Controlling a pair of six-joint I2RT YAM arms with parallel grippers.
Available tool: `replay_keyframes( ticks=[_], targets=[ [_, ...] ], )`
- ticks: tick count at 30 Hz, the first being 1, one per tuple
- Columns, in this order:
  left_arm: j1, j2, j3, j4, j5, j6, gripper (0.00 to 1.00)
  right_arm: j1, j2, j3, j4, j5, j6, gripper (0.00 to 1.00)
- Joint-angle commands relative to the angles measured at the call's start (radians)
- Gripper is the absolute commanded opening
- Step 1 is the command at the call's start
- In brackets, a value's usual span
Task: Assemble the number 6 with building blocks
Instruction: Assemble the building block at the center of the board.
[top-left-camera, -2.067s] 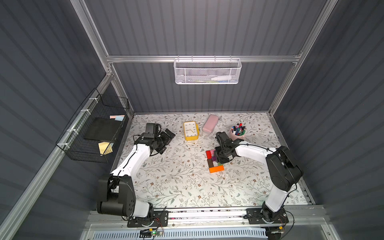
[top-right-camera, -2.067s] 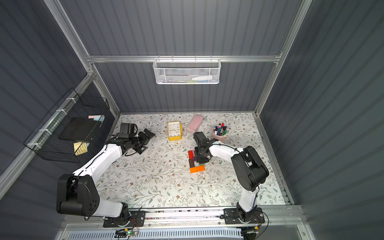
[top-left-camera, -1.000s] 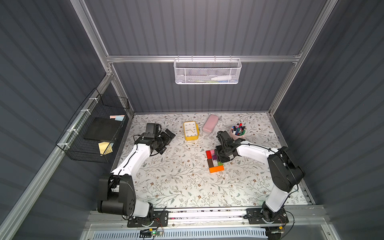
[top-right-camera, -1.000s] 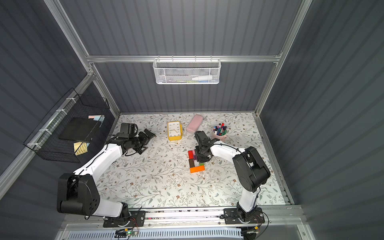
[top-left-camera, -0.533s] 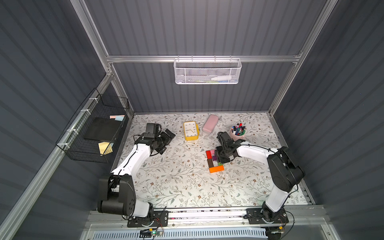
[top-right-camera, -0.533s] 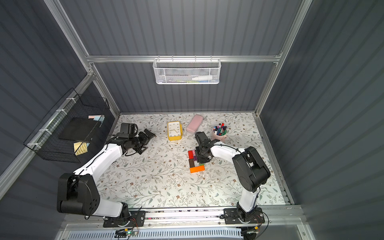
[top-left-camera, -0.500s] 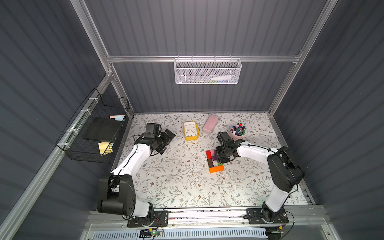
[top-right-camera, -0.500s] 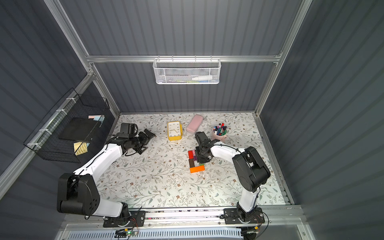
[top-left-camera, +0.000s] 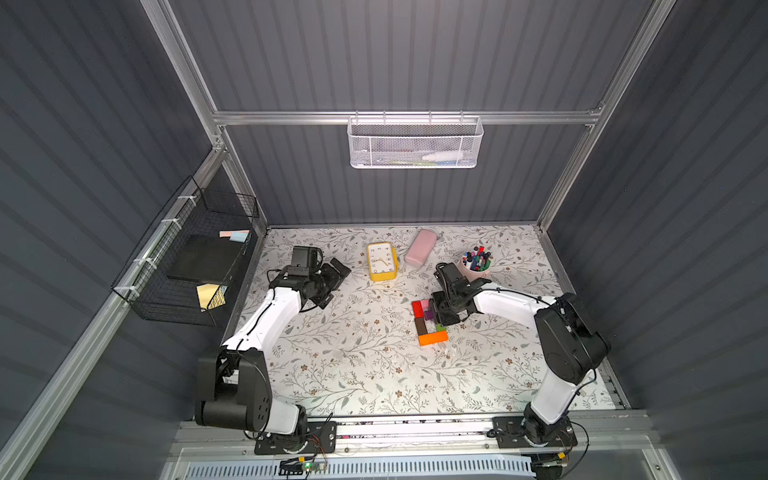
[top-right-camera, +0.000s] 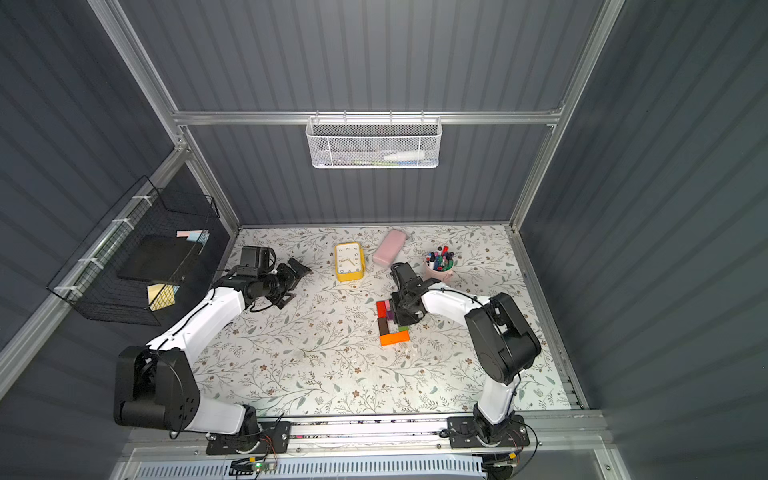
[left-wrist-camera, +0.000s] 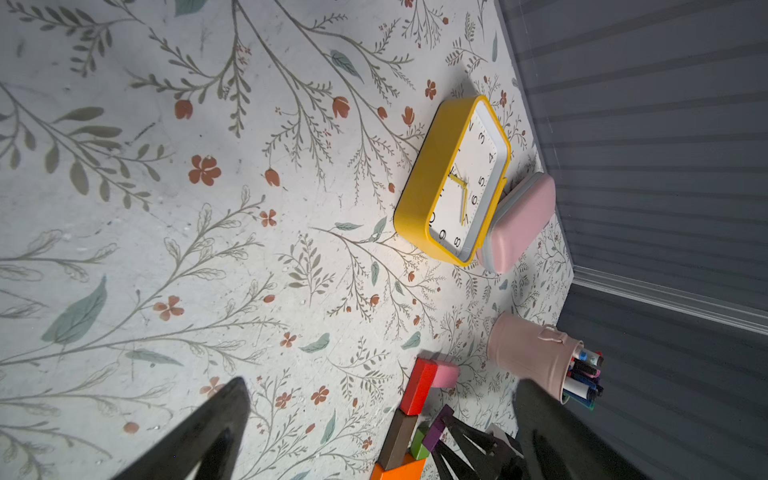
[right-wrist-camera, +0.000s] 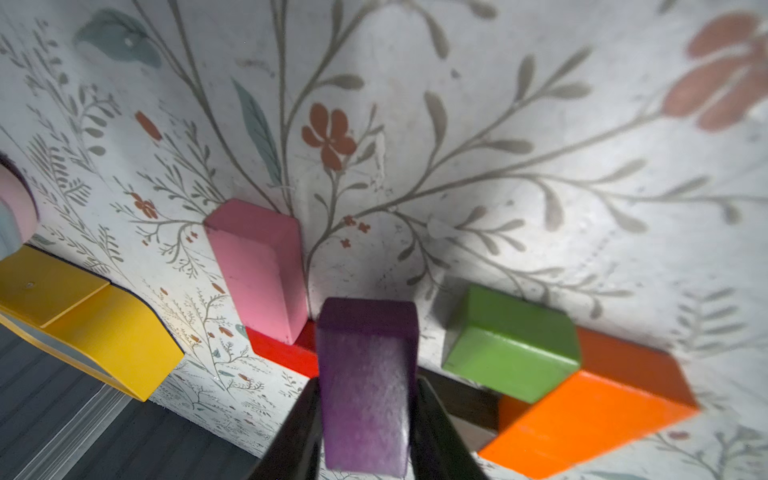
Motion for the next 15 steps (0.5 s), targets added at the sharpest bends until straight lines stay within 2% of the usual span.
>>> replay_keyframes(
  ticks=[1, 15],
  targets=[
    [-0.009, 0.018, 0.034, -0.019, -0.008, 0.025, 1.00, -0.004, -0.003, -0.011, -0.008, -0.011, 0.121, 0.35],
    [-0.008, 0.020, 0.034, -0.019, -0.008, 0.025, 0.99, -0.003, 0.018, -0.005, -0.017, -0.014, 0.111, 0.36]
  ],
)
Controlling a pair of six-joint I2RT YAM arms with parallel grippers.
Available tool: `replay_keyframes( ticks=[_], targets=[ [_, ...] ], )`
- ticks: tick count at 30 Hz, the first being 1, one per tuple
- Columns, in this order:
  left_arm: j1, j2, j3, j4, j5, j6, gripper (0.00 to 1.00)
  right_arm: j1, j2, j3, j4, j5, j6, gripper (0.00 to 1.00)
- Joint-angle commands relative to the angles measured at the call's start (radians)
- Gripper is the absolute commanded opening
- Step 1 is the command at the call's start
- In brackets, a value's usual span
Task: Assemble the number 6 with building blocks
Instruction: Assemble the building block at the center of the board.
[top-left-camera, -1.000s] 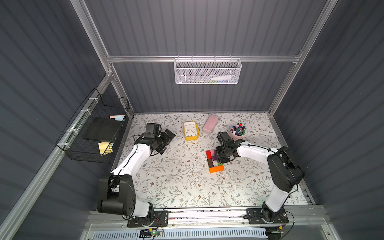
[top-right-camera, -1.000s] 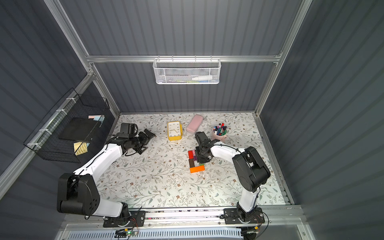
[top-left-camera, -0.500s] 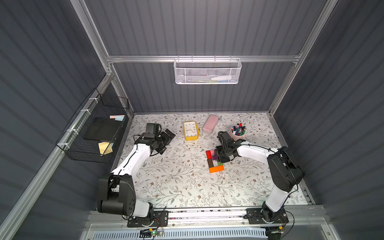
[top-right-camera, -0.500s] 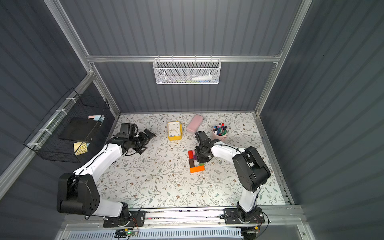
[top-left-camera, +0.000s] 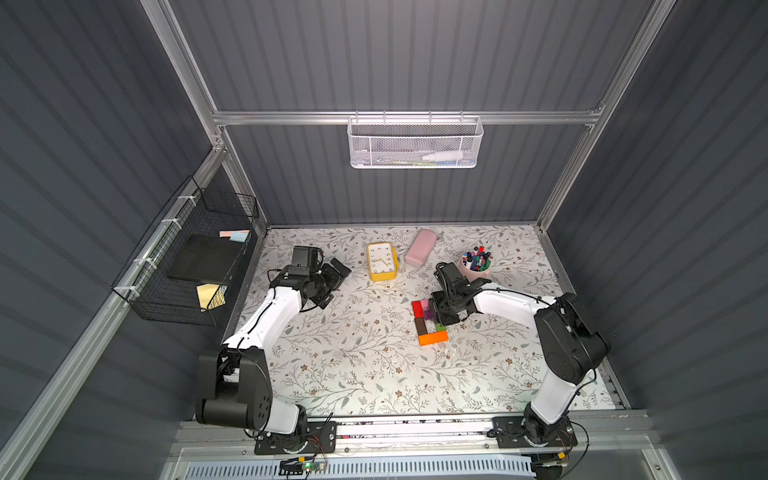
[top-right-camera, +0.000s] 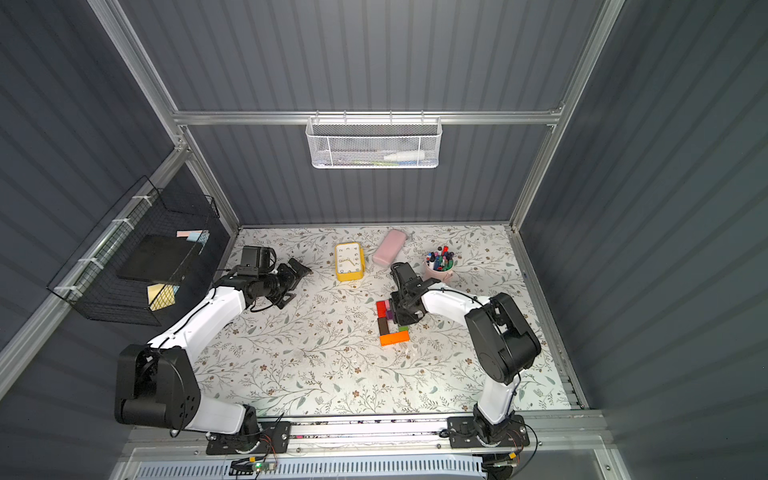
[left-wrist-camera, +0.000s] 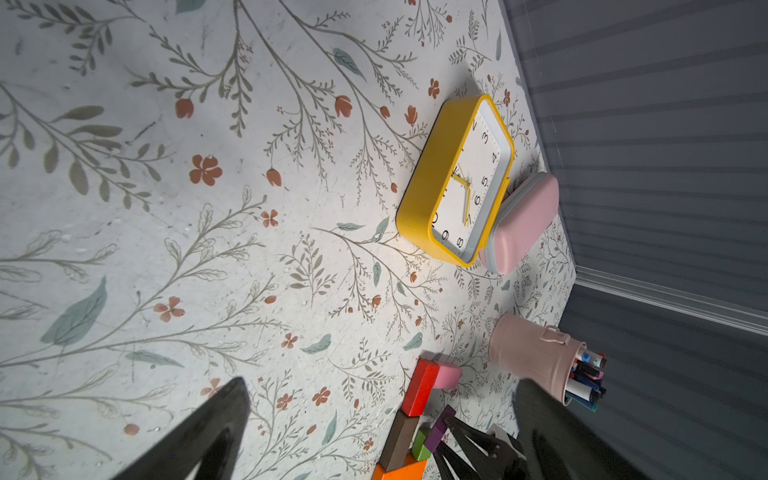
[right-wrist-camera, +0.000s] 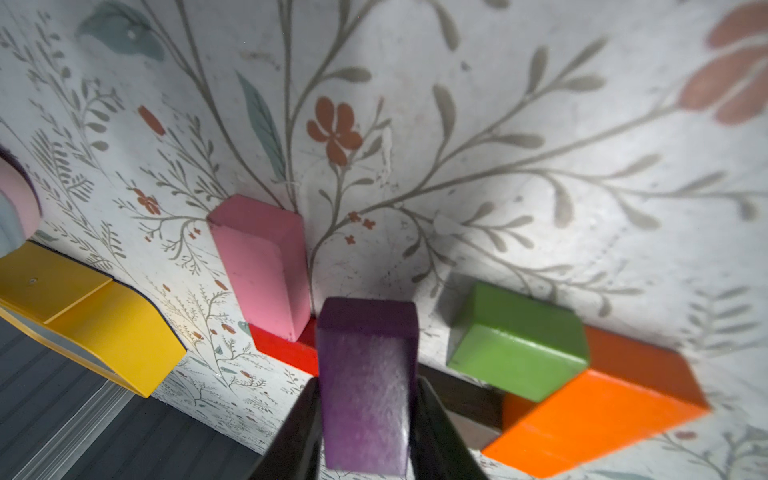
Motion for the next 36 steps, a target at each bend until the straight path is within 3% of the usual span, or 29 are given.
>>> replay_keyframes(
  ticks=[1, 6, 27, 31, 36],
  targets=[
    [-0.008, 0.011, 0.032, -0.019, -0.007, 0.026, 0.99, -0.003, 0.018, -0.003, -0.028, -0.007, 0.111, 0.36],
    [-0.008, 0.014, 0.032, -0.019, -0.009, 0.025, 0.99, -0.004, 0.019, 0.004, -0.041, -0.001, 0.104, 0.40],
    [-0.008, 0.024, 0.026, -0.005, -0.009, 0.018, 0.99, -0.005, -0.057, -0.019, 0.018, 0.040, 0.032, 0.39],
    [-0.008, 0.028, 0.027, 0.004, -0.014, 0.015, 0.99, -0.011, -0.074, -0.013, 0.017, 0.071, -0.041, 0.39],
    [-0.008, 0.032, 0.022, 0.027, -0.027, -0.002, 0.99, -0.016, -0.073, 0.060, -0.095, 0.143, -0.246, 0.37]
  ],
)
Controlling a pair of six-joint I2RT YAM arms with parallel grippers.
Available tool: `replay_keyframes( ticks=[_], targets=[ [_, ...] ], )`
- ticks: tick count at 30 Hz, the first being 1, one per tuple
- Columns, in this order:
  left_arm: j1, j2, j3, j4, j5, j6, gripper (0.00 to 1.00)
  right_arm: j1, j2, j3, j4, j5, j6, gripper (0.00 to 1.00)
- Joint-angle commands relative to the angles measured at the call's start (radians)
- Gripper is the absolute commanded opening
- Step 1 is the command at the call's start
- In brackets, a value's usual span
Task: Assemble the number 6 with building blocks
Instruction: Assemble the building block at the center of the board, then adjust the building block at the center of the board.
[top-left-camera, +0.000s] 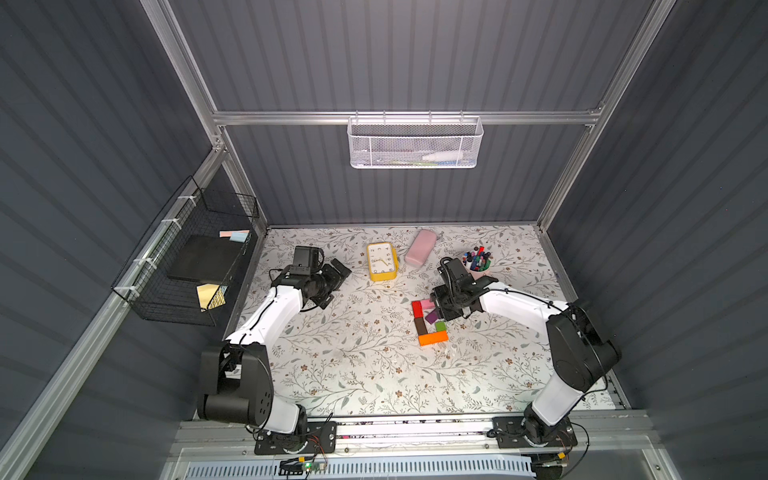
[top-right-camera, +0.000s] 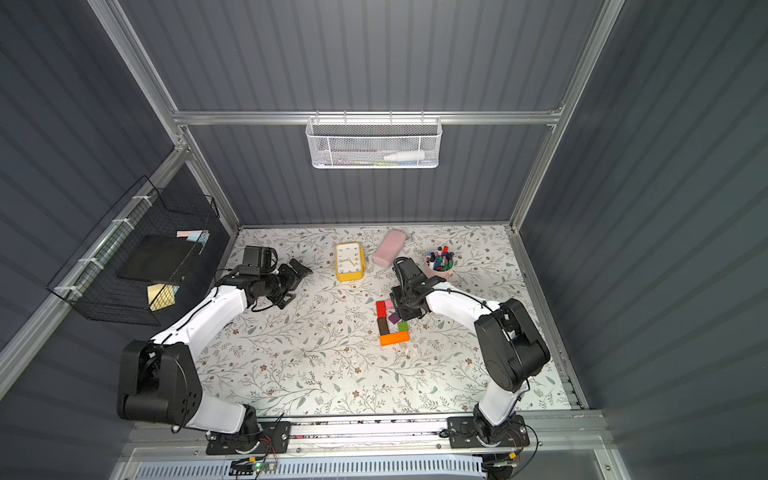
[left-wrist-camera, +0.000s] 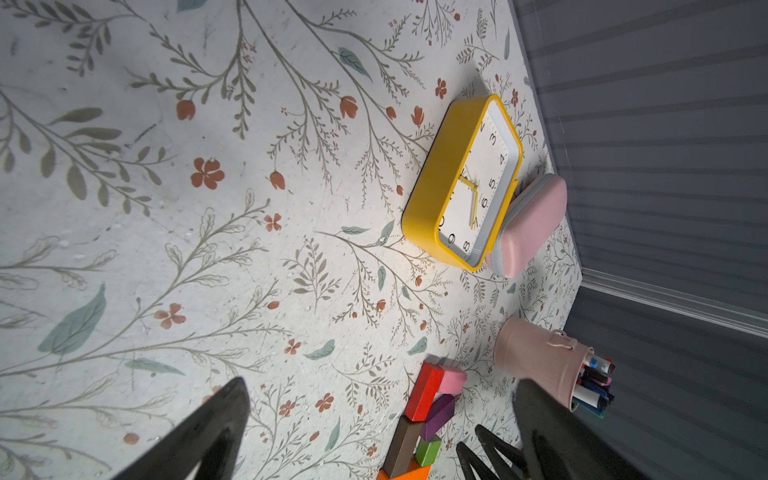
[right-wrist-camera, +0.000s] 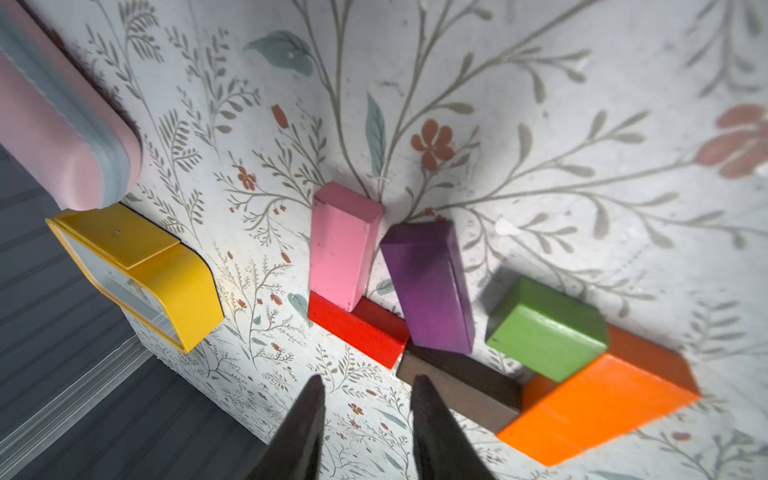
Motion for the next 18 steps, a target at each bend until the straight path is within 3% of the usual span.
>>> replay_keyframes(
  ticks=[1, 8, 13, 18],
  targets=[
    [-0.009, 0.011, 0.020, 0.023, -0.024, -0.011, 1.00, -0.008, -0.007, 0.055, -0.116, 0.085, -0.135, 0.37],
    [-0.046, 0.028, 0.021, 0.054, -0.024, -0.050, 0.99, -0.017, -0.019, 0.129, -0.255, 0.228, -0.487, 0.36],
    [-0.068, 0.046, 0.022, 0.068, -0.023, -0.075, 1.00, -0.042, 0.049, 0.181, -0.324, 0.201, -0.726, 0.36],
    [-0.075, 0.044, -0.014, 0.098, -0.004, -0.109, 0.99, -0.062, 0.082, 0.158, -0.270, 0.137, -0.825, 0.36]
  ],
)
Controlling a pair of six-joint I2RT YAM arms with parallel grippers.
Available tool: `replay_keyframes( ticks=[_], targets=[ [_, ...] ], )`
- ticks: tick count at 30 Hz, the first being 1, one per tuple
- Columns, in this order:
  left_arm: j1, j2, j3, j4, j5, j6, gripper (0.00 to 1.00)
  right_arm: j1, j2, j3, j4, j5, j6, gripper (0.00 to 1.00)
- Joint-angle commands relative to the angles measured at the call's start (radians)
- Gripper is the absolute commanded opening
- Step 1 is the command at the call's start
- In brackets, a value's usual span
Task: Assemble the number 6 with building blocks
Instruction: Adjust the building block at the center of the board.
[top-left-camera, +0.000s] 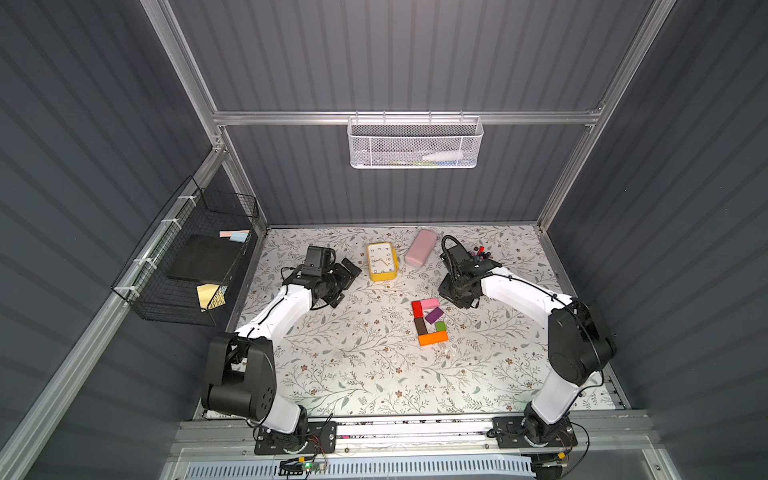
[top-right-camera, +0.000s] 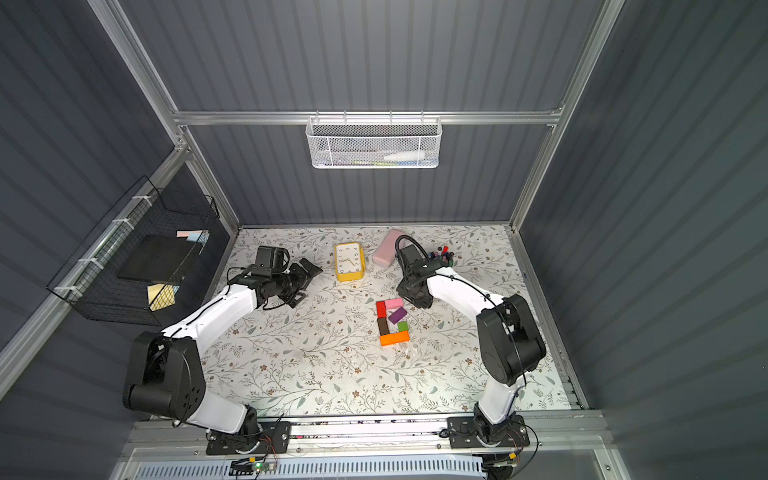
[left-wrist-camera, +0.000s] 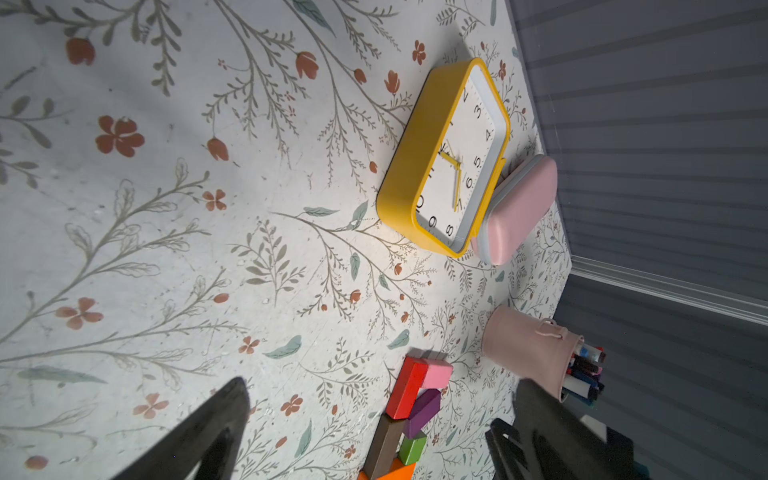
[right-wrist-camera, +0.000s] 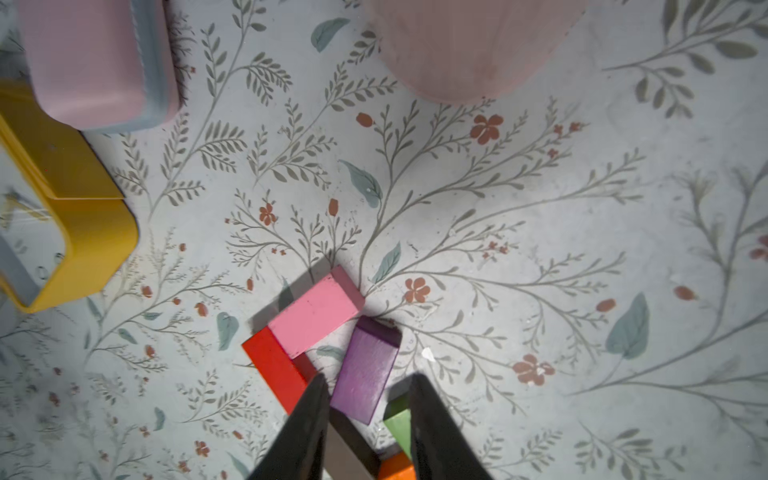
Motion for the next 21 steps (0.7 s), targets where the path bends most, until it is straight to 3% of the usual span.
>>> replay_keyframes(
  ticks=[1, 11, 21],
  targets=[
    [-0.005, 0.004, -0.019, 0.027, 0.005, -0.034, 0.99, -0.015, 0.028, -0.020, -0.002, -0.051, -0.136, 0.36],
    [-0.009, 0.007, -0.014, 0.015, 0.005, -0.027, 0.99, -0.032, 0.068, -0.046, 0.128, -0.179, -0.240, 0.36],
    [-0.009, 0.017, -0.003, 0.003, 0.005, -0.015, 1.00, -0.035, 0.102, -0.054, 0.129, -0.177, -0.312, 0.38]
  ],
)
